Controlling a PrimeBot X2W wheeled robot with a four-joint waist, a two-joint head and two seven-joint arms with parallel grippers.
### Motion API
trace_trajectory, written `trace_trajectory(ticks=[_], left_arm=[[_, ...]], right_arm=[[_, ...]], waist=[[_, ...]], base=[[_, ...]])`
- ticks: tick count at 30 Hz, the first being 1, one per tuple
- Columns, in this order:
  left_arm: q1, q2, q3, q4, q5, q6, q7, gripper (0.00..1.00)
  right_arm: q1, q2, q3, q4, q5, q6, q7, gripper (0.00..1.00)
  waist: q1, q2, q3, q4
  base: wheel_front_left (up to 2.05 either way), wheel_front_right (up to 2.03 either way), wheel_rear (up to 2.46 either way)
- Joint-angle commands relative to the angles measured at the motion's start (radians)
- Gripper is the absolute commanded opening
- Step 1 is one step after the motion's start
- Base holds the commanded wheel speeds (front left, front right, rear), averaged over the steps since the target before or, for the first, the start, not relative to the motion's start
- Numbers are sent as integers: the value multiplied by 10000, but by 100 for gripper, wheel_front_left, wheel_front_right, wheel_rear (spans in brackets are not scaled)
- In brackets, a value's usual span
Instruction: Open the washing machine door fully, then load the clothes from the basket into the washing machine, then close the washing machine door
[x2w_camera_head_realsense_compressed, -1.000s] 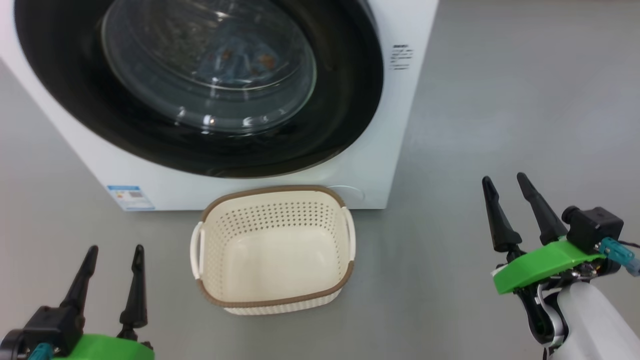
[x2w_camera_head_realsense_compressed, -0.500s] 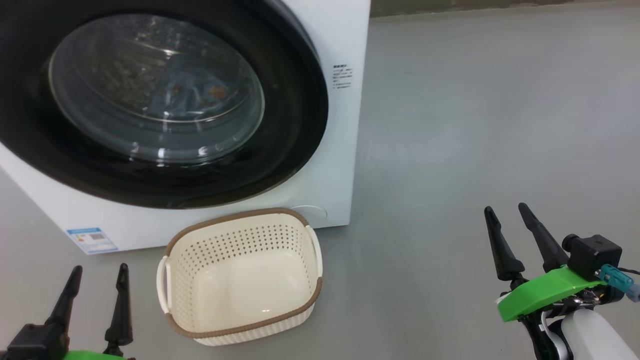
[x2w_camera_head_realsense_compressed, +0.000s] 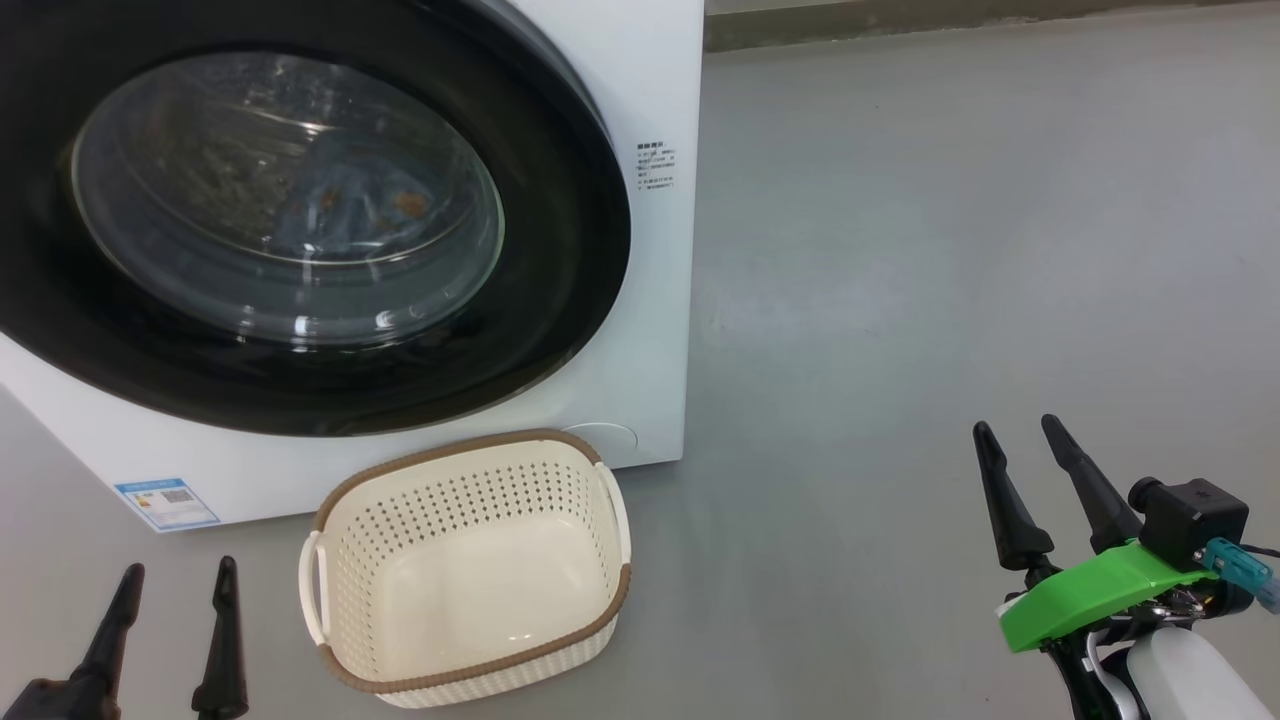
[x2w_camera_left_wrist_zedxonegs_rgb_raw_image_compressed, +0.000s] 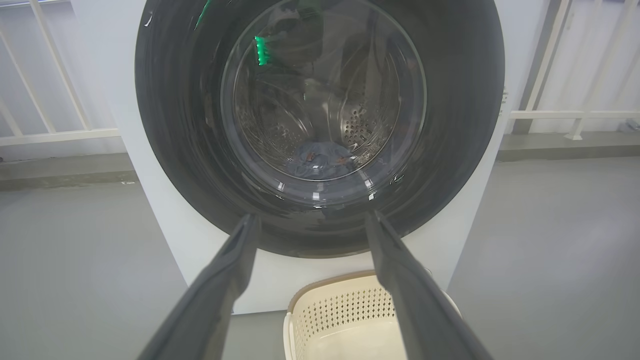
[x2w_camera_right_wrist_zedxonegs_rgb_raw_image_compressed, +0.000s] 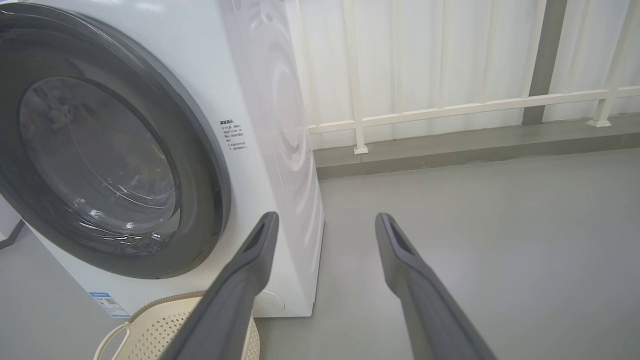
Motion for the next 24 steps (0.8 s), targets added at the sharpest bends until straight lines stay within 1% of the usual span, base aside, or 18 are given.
trace_trajectory(ticks=[1, 16, 17, 22, 24], left_arm=[[-85, 255, 399, -204, 7, 8, -65, 100], [-118, 142, 562, -222, 39, 8, -65, 100], [-1, -40, 218, -1, -4, 0, -2, 0], [116, -430, 175, 469, -38, 0, 23, 0], [87, -441, 214, 468, -252, 0, 111, 0]], right_arm=[[8, -179, 89, -293, -17, -27, -49, 100], [-53, -171, 142, -341, -35, -27, -49, 100], [1, 4, 5, -86, -11, 0, 1, 0], [312, 348, 93, 439, 20, 2, 25, 0], [311, 367, 65, 417, 209, 1, 82, 0]], waist=[[0, 0, 10, 14], [0, 0, 60, 45], [0, 0, 61, 46], [1, 0, 62, 47], [2, 0, 60, 59]], base=[[0, 0, 0], [0, 0, 0], [0, 0, 0], [0, 0, 0], [0, 0, 0]])
